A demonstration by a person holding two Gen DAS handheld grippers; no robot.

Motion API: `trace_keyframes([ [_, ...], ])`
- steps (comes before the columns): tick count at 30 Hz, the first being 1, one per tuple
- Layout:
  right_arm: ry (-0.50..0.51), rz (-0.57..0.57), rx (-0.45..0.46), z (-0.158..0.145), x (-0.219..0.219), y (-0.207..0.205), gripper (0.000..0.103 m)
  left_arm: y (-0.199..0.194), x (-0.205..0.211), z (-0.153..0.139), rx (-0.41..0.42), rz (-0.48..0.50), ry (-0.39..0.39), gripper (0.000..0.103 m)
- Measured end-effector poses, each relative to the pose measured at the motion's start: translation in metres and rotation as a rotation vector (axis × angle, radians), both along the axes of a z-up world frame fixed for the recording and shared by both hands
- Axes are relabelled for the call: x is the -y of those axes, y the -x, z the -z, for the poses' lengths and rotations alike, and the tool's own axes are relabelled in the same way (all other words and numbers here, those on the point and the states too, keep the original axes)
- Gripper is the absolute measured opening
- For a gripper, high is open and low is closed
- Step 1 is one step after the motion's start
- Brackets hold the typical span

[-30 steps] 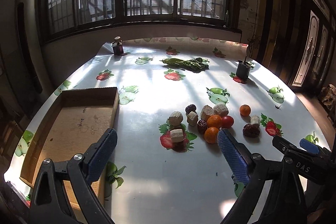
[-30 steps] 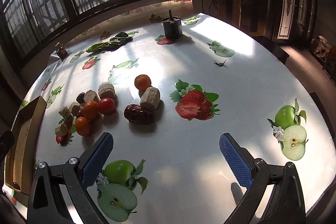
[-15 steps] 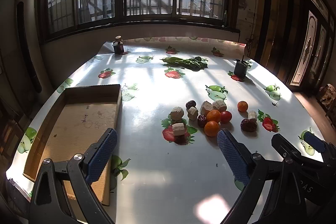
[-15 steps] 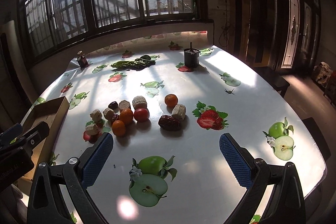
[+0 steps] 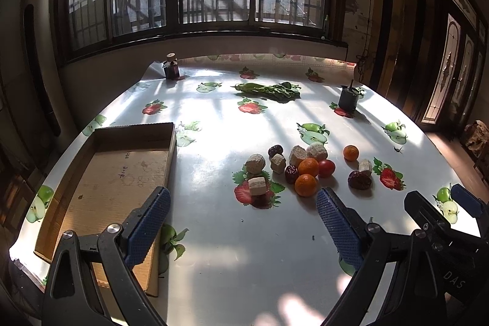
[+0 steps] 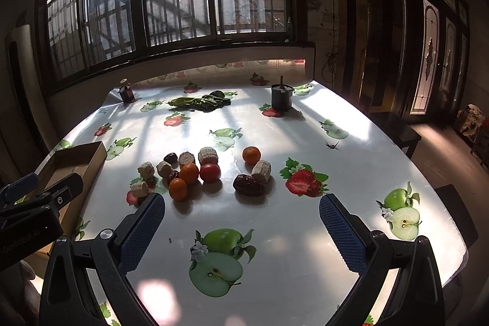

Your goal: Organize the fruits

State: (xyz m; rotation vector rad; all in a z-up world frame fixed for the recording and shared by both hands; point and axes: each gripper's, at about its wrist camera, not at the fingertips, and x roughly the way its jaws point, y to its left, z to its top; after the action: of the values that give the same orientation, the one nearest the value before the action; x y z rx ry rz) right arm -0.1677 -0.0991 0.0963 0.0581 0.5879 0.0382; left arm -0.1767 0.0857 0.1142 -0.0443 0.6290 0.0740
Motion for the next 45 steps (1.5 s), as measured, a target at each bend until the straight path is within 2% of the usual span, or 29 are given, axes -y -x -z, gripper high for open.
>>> trace_keyframes([
  [6,-0.002,-0.007,-0.002,0.002,0.0,0.0,0.102,-0.005,0.002,-0.002,-0.009,0.015,-0.009,0.096],
  [9,0.012,-0.019,0.008,-0.008,0.004,-0.006,0.102,-0.008,-0.005,-0.022,0.025,0.025,-0.02,0.096],
  [13,0.04,-0.023,0.083,-0.048,0.017,-0.014,0.102,-0.01,-0.018,-0.063,0.125,0.005,-0.063,0.097],
  [17,0.062,-0.023,0.134,-0.086,0.027,-0.032,0.102,-0.026,-0.031,-0.101,0.148,0.022,-0.06,0.097],
  [23,0.086,-0.013,0.214,-0.148,0.032,-0.074,0.102,-0.052,-0.045,-0.164,0.238,0.001,-0.073,0.097],
  [26,0.055,-0.021,0.238,-0.178,0.033,-0.097,0.102,-0.064,-0.046,-0.178,0.271,-0.021,-0.09,0.097],
  [28,0.014,-0.035,0.219,-0.184,0.035,-0.112,0.102,-0.073,-0.045,-0.17,0.257,-0.025,-0.093,0.097],
  [30,-0.013,-0.051,0.179,-0.173,0.033,-0.122,0.102,-0.082,-0.044,-0.151,0.217,-0.019,-0.075,0.097],
  [32,-0.039,-0.072,0.125,-0.149,0.03,-0.129,0.102,-0.092,-0.042,-0.124,0.156,-0.014,-0.065,0.097],
  [39,-0.084,-0.123,-0.128,-0.036,0.03,-0.14,0.102,-0.115,-0.029,-0.015,-0.071,0.024,0.0,0.097],
  [42,-0.086,-0.127,-0.19,0.001,0.034,-0.139,0.102,-0.122,-0.025,0.023,-0.16,0.035,0.021,0.096],
  [45,-0.07,-0.14,-0.251,0.03,0.035,-0.138,0.096,-0.123,-0.022,0.049,-0.211,0.054,0.037,0.083],
])
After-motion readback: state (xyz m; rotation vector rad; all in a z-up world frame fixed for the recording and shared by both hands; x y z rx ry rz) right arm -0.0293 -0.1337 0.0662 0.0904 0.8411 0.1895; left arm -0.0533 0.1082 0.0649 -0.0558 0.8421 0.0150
